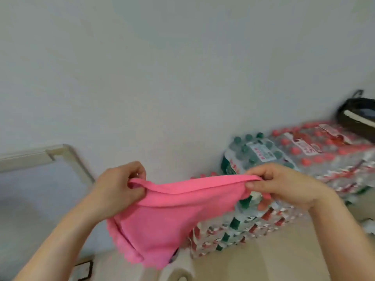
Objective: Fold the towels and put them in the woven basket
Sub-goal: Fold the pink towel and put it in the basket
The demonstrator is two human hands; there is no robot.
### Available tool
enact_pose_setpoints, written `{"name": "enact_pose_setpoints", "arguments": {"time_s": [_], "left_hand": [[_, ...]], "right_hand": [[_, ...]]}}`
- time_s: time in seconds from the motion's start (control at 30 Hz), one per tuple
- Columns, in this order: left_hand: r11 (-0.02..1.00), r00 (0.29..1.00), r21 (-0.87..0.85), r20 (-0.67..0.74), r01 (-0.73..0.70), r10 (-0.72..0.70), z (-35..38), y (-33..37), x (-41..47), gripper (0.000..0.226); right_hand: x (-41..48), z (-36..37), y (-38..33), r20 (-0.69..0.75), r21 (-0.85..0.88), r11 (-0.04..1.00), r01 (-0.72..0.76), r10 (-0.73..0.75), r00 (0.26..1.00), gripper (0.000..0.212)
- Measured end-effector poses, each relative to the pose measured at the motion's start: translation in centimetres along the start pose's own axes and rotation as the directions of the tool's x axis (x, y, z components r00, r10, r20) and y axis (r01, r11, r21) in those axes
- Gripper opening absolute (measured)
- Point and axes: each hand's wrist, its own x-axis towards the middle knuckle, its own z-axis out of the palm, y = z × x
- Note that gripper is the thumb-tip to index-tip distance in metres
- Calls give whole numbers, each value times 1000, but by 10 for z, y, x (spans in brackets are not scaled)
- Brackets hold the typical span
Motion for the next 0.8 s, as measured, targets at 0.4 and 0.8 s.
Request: {"name": "enact_pose_setpoints", "arguments": {"time_s": [0.4, 0.8], "left_hand": [[858, 835, -490, 530, 156, 151, 160, 104, 173, 35], [989, 989, 28, 28, -145, 144, 313, 159, 334, 16]], "right_hand": [[-32, -157, 132, -881, 141, 989, -33, 141, 452, 15], [85, -310, 212, -971, -126, 856, -501, -3, 239, 20]]}}
